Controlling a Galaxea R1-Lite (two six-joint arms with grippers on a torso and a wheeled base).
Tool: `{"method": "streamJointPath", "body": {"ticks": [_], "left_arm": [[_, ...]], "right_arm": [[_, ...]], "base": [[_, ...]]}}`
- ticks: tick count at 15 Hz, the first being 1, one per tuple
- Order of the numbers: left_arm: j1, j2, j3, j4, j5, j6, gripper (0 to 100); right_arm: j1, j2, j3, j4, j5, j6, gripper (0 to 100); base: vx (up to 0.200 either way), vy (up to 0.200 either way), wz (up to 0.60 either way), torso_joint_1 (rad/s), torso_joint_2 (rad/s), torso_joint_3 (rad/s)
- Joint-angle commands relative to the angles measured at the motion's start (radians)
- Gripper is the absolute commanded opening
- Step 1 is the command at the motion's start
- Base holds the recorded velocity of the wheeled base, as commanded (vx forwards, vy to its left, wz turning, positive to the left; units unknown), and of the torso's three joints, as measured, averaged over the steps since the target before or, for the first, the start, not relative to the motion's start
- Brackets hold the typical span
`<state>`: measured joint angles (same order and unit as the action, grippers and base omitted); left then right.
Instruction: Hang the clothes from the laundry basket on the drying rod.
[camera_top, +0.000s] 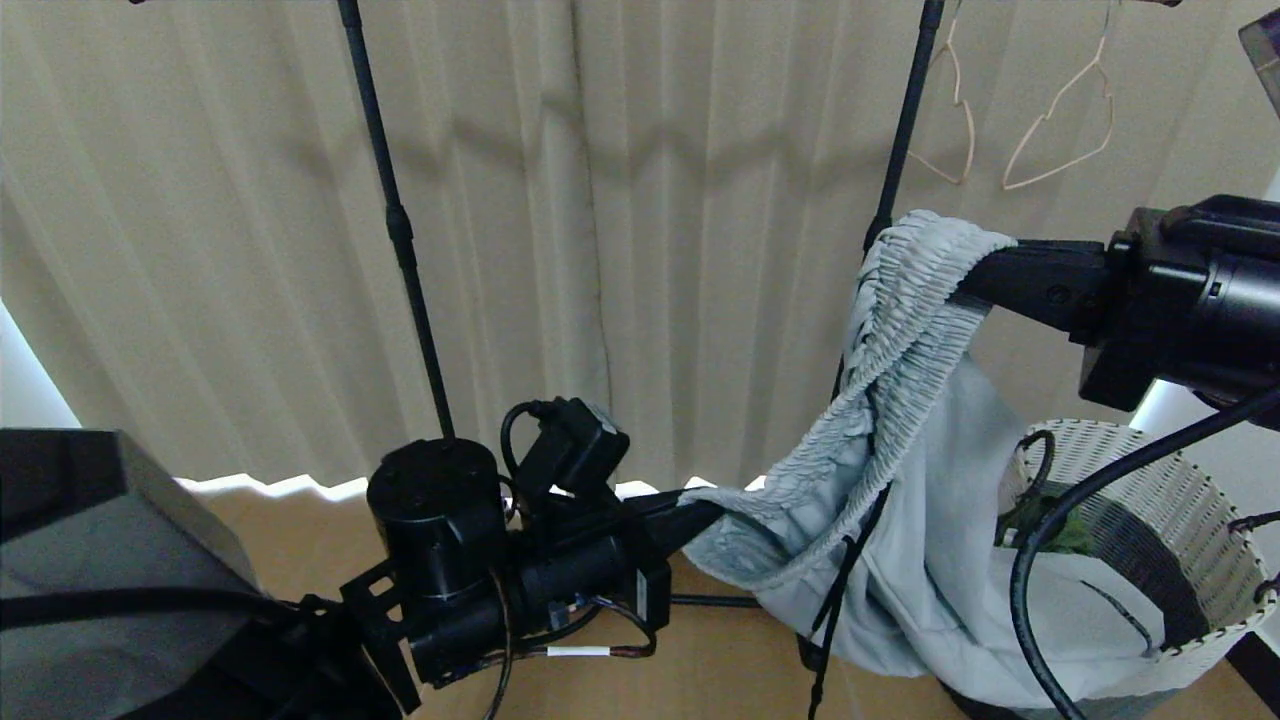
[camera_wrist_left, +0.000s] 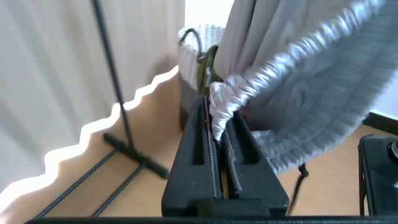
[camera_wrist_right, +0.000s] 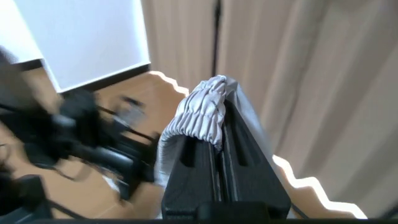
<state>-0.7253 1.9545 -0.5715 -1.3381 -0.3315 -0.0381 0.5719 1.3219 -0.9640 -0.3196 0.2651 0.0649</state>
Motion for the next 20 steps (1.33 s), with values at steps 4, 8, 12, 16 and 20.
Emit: {"method": "streamJointPath", "body": {"ticks": [4, 8, 12, 16, 20], "left_arm": [[0.153, -0.414, -0.220, 0.524, 0.008, -0.016, 0], [0.199, -0.509, -0.407, 0.777, 0.058, -0.014, 0], [0.215, -0.517, -0.473, 0.899, 0.150, 0.053, 0], [0.196, -0.517, -0.395, 0.893, 0.227, 0.153, 0], [0.190, -0.500, -0.369, 0.734, 0.252, 0.211, 0]], "right_arm": [[-0.030, 0.080, -0.061, -0.003, -0.001, -0.004, 0], [-0.030, 0.142, -0.139, -0.039, -0.001, -0.004, 0], [-0.041, 0.169, -0.153, -0.044, -0.003, -0.007, 0], [-0.053, 0.174, -0.142, -0.046, -0.010, -0.005, 0], [-0.061, 0.221, -0.140, -0.116, -0.018, -0.007, 0]], "base": [[0.000, 0.000, 0.00, 0.000, 0.00, 0.000], [0.000, 0.000, 0.00, 0.000, 0.00, 0.000], [0.000, 0.000, 0.00, 0.000, 0.00, 0.000], [0.000, 0.000, 0.00, 0.000, 0.00, 0.000], [0.000, 0.000, 0.00, 0.000, 0.00, 0.000]]}}
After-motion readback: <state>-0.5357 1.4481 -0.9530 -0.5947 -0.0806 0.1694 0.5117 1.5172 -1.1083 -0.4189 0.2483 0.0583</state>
